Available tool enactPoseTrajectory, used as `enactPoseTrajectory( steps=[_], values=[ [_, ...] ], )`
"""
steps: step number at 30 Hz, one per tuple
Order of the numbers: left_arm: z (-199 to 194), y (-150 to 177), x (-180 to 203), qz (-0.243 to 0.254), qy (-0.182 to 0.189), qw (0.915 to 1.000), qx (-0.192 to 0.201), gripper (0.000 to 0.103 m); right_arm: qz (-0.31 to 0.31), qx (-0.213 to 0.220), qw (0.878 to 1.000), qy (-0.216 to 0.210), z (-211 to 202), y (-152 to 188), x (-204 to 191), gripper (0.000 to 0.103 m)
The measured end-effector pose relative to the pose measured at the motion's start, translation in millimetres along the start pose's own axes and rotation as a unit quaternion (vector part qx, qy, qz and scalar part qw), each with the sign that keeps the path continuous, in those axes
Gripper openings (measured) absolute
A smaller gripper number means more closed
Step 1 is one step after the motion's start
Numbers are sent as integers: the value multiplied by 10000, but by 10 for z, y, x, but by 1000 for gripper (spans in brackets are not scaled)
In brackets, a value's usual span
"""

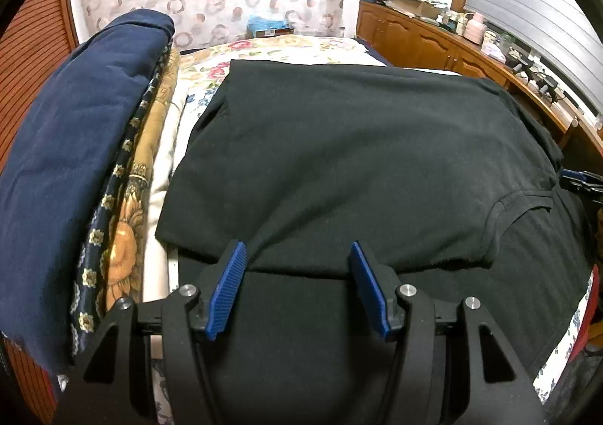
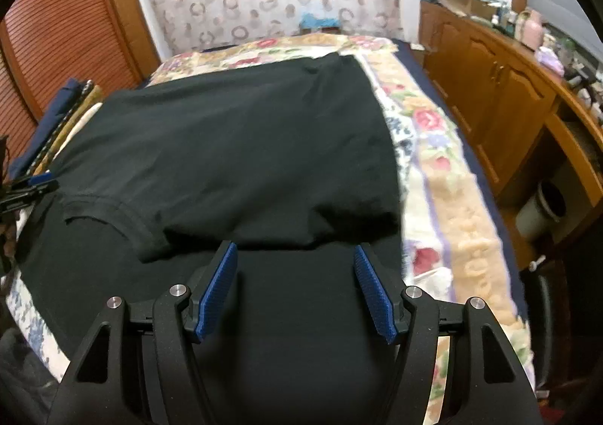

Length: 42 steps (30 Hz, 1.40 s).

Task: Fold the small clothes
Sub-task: 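Move both tools to the T-shirt hem and close on it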

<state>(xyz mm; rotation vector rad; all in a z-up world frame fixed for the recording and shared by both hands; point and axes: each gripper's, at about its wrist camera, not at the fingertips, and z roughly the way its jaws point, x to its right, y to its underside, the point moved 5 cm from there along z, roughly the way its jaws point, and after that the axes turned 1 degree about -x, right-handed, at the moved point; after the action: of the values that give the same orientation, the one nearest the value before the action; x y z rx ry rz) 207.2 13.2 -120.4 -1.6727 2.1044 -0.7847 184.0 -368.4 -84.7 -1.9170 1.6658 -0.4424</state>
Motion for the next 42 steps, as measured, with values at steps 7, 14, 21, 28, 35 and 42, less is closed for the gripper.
enactPoseTrajectory(
  steps=[7,14,21,28,35,42],
  values=[
    [11,55,-1,-338,-42,9994,38,57,199,89,9995,232,141,-125,42,66],
    [-37,140,2,-651,-81,9978,75,57,71,203,9987,457,162,-95,-2,66],
    [95,-43,-47,-937,-17,9956,74,57,115,226,9985,476,160,-121,23,66],
    [196,-145,-74,-954,-31,9953,139,57,205,272,9979,560,168,-145,54,45],
    [200,-113,-171,-922,-163,9954,201,5,83,319,9974,635,174,-176,29,4],
    [-74,-136,-91,-725,4,9956,590,2,-138,702,9968,360,-33,-247,-91,1]
  ],
)
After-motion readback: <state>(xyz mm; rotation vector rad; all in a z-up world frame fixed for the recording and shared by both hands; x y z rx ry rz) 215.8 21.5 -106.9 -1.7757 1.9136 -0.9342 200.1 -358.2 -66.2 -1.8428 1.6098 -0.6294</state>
